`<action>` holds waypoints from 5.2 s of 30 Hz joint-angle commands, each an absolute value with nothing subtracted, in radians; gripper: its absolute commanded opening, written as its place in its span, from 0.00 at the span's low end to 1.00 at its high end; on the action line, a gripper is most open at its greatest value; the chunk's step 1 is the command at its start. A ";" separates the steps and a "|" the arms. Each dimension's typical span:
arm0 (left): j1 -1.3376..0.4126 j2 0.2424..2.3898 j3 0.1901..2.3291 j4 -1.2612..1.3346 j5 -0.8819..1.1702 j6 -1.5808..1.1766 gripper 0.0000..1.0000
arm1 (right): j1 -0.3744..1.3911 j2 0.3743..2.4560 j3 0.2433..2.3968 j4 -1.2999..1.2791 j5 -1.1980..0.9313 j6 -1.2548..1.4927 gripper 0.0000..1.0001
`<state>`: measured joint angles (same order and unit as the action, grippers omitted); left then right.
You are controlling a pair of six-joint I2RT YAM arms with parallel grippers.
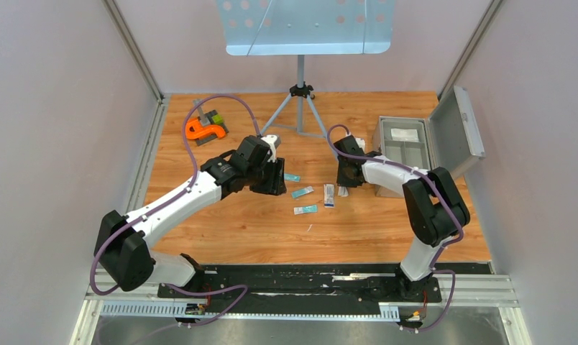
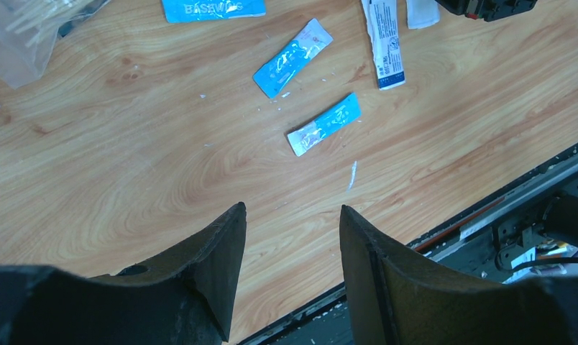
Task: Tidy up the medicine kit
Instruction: Pick up the medical item at the center of the board, then place the medical item at the medicine box, then pick up the medical item at the center of the board.
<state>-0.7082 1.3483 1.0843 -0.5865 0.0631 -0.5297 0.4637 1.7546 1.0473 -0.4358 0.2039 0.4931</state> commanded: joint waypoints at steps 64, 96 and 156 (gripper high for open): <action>-0.706 1.351 1.115 -0.606 0.004 -0.500 0.59 | -0.036 1.615 1.345 -0.301 0.383 1.129 0.00; -0.706 1.324 1.082 -0.589 0.017 -0.512 0.59 | 0.122 1.515 1.225 -0.330 0.668 1.415 0.00; -0.601 1.237 1.057 -0.635 -0.085 -0.558 0.60 | 0.594 1.345 0.845 -0.335 0.249 0.705 0.59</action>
